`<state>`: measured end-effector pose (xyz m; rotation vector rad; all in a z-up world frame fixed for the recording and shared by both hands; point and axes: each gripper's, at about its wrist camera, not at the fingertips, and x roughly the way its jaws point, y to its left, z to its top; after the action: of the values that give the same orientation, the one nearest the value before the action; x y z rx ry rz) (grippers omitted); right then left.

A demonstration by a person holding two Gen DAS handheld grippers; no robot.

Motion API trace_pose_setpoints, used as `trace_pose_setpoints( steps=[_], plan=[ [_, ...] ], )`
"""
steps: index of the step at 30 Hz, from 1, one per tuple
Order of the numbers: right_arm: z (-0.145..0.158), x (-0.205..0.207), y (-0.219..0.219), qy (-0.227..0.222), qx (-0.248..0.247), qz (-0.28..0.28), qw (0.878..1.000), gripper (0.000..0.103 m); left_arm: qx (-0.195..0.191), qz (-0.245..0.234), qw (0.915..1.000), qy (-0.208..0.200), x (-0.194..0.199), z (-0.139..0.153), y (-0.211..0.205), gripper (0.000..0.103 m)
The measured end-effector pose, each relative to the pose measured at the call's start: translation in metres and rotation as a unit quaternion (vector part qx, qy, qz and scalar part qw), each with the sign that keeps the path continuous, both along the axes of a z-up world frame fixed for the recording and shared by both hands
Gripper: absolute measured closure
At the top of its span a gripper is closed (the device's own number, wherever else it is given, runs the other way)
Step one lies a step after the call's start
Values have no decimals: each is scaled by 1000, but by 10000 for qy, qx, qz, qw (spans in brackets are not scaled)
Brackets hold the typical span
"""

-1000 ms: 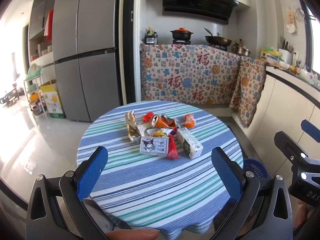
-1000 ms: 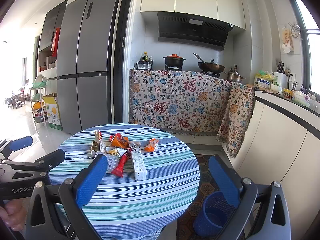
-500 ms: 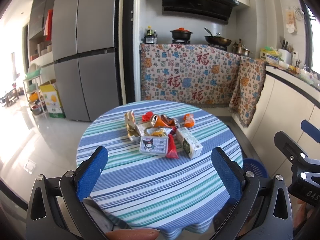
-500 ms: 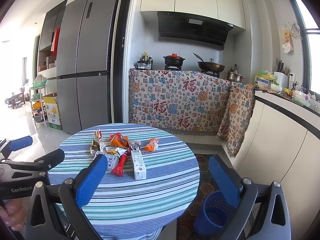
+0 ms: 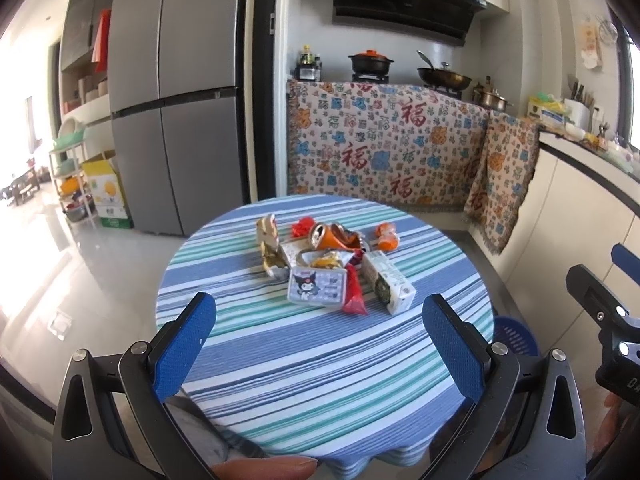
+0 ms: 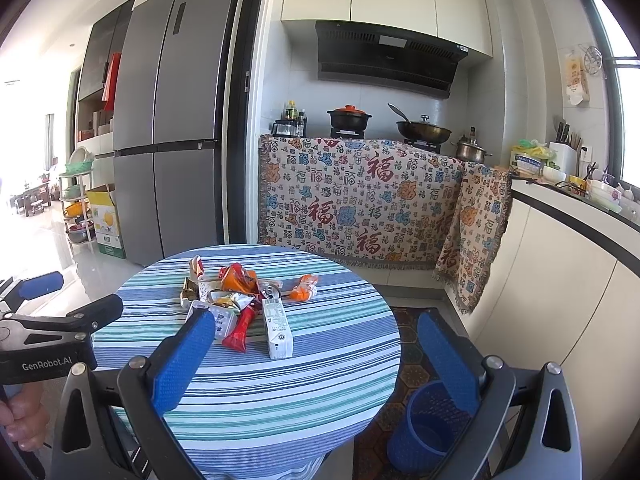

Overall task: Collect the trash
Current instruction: 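Grasp the Kuromi box with the left tool while the right tool grasps the milk carton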

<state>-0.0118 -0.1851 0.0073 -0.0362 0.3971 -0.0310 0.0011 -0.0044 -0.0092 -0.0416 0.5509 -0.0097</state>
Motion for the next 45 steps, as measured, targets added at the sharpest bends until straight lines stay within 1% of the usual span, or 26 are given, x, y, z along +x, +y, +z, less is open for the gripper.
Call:
trace_pose_setpoints(
  steps=[7,11,16,20,22,24,25,30,34,37,39,42,45],
  plan=[
    [-4,7,-3,76,21,-4,10000,0,-68,43,9999,95,9,-6,3,0],
    [-8,14,-4,134,17,5,9999,0,-22,-1,9999,164,14,-12,3,0],
    [-18,24,-4,255,4,22,9997,0,-56,-51,9997,241,24,-22,8,0],
    [-33,36,-3,378,62,110,9992,0,-231,-277,9987,346,37,-37,14,0],
    [-43,43,-1,452,106,201,9987,0,-232,-414,9980,414,46,-48,16,0],
    [-48,48,0,496,107,230,9984,0,-162,-421,9975,542,58,-61,18,0],
    [-62,57,1,591,106,282,9978,0,-145,-397,9973,600,63,-67,20,0],
    [-102,81,-1,967,110,249,9949,0,-259,-296,9952,901,94,-90,26,0],
    [-133,104,-3,1310,171,407,9904,0,-304,-487,9933,1000,122,-103,29,0],
    [-148,116,-2,1511,237,546,9867,0,-415,-558,9917,1085,146,-111,40,0],
    [-156,123,-3,1650,304,585,9841,0,-557,-708,9898,1106,164,-113,46,0],
    [-164,128,-3,1766,416,581,9817,0,-573,-1080,9867,1068,194,-114,46,0],
    [-171,130,0,1848,443,620,9798,0,-462,-1768,9785,957,218,-118,37,1]
  ],
)
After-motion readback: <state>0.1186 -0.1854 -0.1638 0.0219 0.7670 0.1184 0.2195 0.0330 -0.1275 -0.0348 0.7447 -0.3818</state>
